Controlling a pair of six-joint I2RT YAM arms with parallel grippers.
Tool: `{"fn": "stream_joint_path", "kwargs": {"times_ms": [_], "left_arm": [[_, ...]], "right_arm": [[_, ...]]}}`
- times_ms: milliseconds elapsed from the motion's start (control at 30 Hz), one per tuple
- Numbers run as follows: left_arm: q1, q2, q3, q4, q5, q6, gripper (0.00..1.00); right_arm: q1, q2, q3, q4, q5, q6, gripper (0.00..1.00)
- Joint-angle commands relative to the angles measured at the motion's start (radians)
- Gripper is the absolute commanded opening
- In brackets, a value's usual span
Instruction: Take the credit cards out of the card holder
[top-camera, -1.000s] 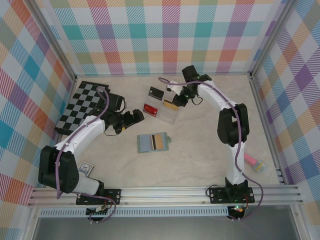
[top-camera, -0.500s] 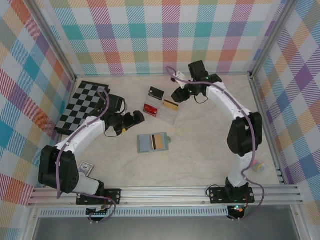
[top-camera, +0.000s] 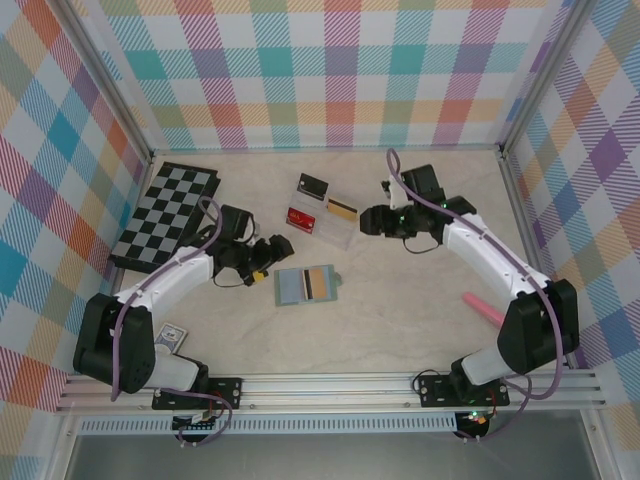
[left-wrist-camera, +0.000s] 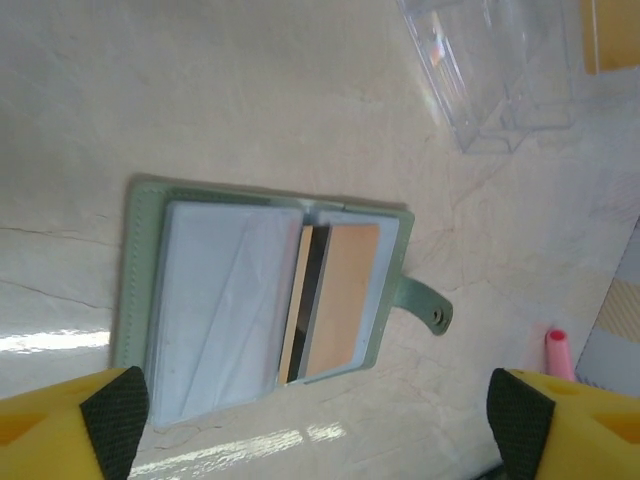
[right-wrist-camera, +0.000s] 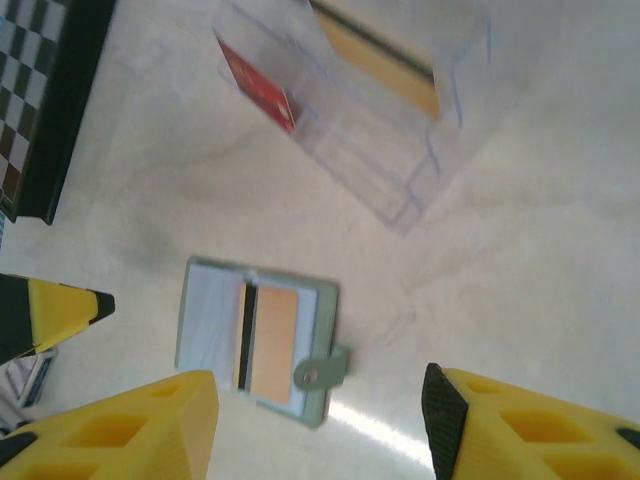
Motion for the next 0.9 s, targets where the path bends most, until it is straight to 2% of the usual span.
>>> {"fn": "stream_joint_path", "kwargs": {"times_ms": [0,167,367,433,533,667,867], "left_arm": [[-0.041,0.016,-0.013,0.067,0.044,-0.066,0.82],[-0.089,0.081,-0.012,0.128,0.054,-0.106,0.65],[-0.117,0.146,-0.020,0.191,0.019,-0.134,0.47],[-0.121,0.154,-0.028,0.193,-0.019,-0.145,0.46],[-0.123,0.178,-0.029,0.215,-0.009,-0.150,0.45],[-0.123,0.220,-0.029,0.240,0.003,-0.162,0.37],[-0.124,0.254,-0.018,0.258,0.004,-0.169,0.34]], "right_arm": [[0.064,-0.031,-0.071,0.041,-0.039,0.191,0.58],[0.191,0.035,-0.089,0.090,-0.037,0.253,0.56],[0.305,0.183,-0.018,0.122,0.006,0.314,0.43],[0.319,0.219,-0.005,0.135,0.038,0.341,0.34],[0.319,0.276,0.015,0.157,0.037,0.356,0.27],[0.320,0.352,0.065,0.145,0.039,0.352,0.22],[0.319,0.399,0.092,0.121,0.108,0.319,0.17]]}}
